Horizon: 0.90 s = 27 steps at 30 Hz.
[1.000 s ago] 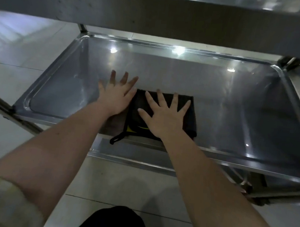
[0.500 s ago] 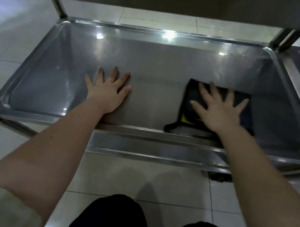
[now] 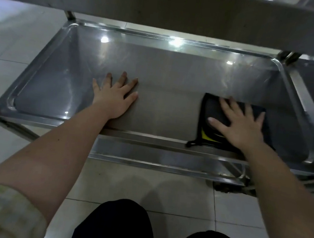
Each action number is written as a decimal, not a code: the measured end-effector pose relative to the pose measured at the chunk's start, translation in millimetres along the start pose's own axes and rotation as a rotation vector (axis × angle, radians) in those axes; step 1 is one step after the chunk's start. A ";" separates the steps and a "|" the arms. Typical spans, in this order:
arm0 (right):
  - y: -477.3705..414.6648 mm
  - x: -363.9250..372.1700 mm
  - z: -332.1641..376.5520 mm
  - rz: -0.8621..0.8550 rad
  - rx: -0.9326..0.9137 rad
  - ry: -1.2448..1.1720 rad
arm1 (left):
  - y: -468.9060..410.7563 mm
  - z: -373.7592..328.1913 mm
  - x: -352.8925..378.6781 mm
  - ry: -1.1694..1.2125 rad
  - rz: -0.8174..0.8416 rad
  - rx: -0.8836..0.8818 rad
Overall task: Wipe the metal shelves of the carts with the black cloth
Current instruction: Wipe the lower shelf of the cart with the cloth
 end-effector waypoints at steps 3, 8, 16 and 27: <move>4.7 -3.9 -51.7 0.055 0.110 -0.009 | 0.9 -3.6 2.3 -0.013 -0.011 -0.017; 11.7 2.5 28.8 0.064 0.009 0.005 | 0.1 -4.4 1.9 -0.022 -0.002 -0.019; 28.4 8.0 134.2 0.066 -0.188 -0.010 | -1.4 -35.5 -13.7 -0.076 -0.011 0.105; 30.4 -1.4 -25.2 0.123 0.030 -0.053 | -10.6 -129.0 2.3 -0.018 0.039 0.238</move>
Point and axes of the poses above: each hand's wrist, its own y-axis away from the middle knuckle, its own x-axis out of the palm, z = x × y, the point moved 6 cm from there along -y, towards the middle knuckle, and after that the axes turned 5 degrees about x, right-handed, at the moved point
